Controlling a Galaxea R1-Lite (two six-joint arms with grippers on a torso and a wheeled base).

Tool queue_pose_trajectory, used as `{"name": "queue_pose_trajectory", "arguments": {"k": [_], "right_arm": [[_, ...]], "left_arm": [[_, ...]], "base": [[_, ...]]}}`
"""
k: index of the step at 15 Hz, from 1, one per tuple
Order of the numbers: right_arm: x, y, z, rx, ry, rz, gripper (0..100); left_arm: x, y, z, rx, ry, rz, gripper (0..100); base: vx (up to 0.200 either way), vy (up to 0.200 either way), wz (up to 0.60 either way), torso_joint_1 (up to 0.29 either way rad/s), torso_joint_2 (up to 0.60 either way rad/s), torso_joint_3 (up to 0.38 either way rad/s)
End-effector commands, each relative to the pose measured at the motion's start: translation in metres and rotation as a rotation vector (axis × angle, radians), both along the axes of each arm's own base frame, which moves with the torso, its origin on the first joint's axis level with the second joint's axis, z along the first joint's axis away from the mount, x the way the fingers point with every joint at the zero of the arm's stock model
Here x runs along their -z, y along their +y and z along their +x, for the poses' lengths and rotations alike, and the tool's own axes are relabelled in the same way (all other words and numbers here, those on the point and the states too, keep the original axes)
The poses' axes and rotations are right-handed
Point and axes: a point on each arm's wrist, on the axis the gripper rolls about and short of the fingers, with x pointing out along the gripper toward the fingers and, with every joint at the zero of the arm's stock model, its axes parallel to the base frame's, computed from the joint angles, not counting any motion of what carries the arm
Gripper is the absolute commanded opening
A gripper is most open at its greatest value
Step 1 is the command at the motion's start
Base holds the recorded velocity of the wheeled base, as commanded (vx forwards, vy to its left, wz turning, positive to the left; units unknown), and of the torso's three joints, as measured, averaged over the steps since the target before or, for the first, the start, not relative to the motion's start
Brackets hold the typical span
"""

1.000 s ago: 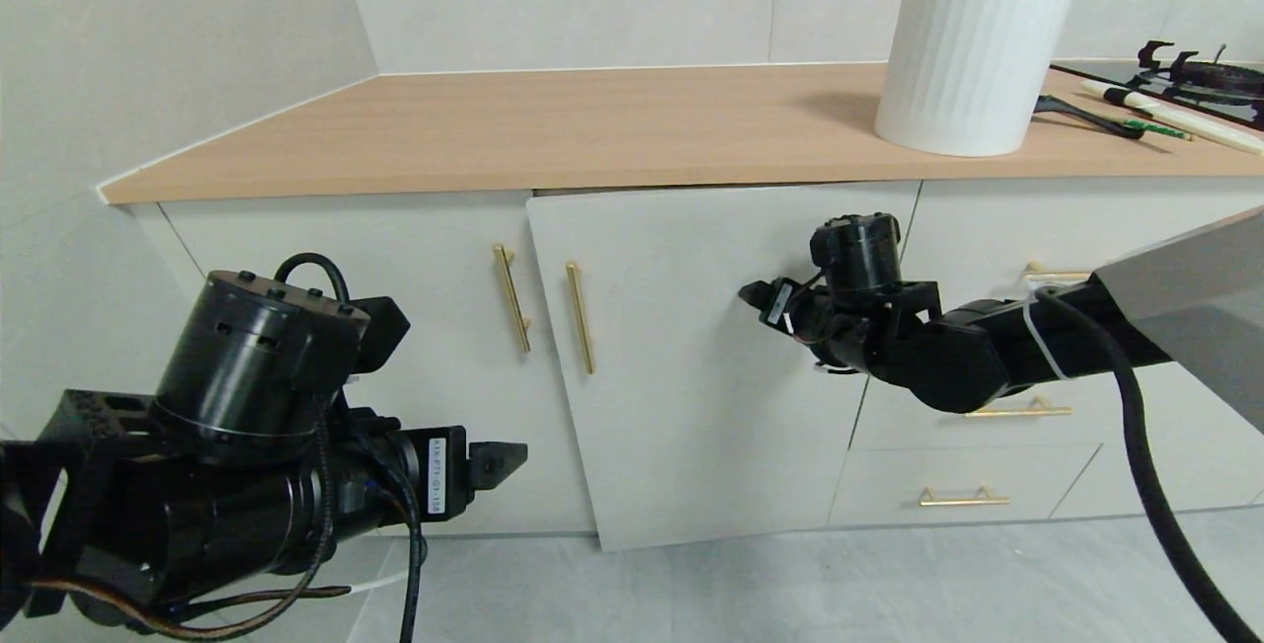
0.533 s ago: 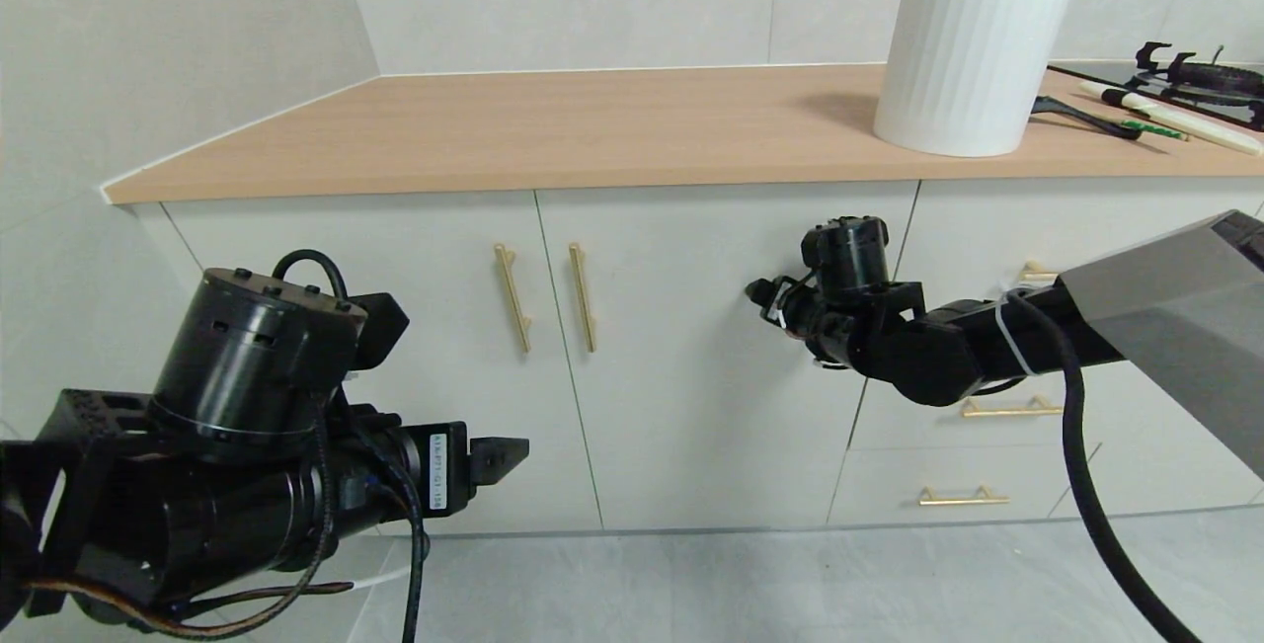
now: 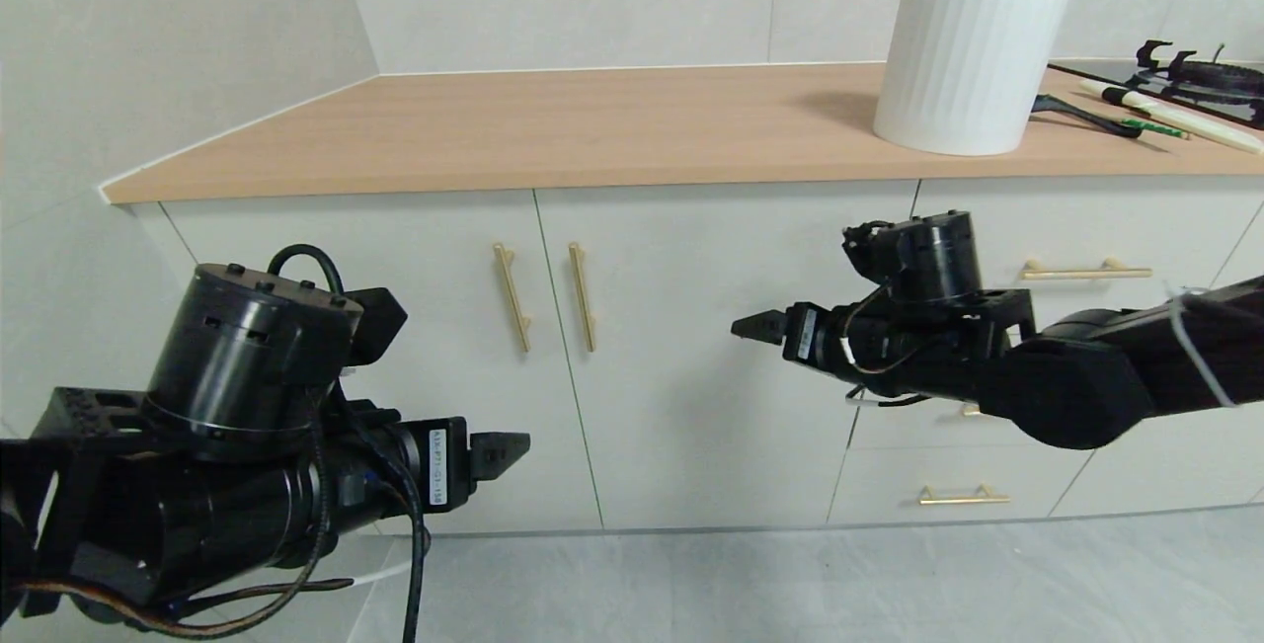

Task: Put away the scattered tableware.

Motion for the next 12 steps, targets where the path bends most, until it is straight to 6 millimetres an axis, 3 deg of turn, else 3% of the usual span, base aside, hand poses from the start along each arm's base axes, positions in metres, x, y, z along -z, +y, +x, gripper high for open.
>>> {"name": "queue_pose_trajectory", "arguments": {"k": [1, 4, 6, 9, 12], "right_arm": [[-0.033, -0.016, -0.028, 0.018, -0.11, -0.027, 100], [-0.061, -0.035, -0.059, 0.061, -0.237, -0.099, 100], [-0.068, -0.053, -0.083, 0.091, -0.301, -0.178, 100], [-0.084, -0.105, -0.159, 0.164, -0.45, -0.245, 100], [-0.072, -0.151, -0.238, 0.242, -0.593, -0.265, 100]], "left_arm": [[-0.006, 0.004, -0.001, -0.019, -0.035, -0.015, 100], [-0.026, 0.016, -0.006, -0.055, -0.147, -0.078, 100], [-0.035, 0.027, -0.014, -0.074, -0.202, -0.073, 100], [-0.045, 0.057, -0.054, -0.08, -0.324, 0.005, 100], [-0.038, 0.09, -0.106, -0.097, -0.448, 0.103, 100]], "base": [[0.0, 0.0, 0.0, 0.0, 0.0, 0.0], [0.0, 0.0, 0.0, 0.0, 0.0, 0.0], [0.0, 0.0, 0.0, 0.0, 0.0, 0.0], [0.0, 0.0, 0.0, 0.0, 0.0, 0.0], [0.0, 0.0, 0.0, 0.0, 0.0, 0.0]]}}
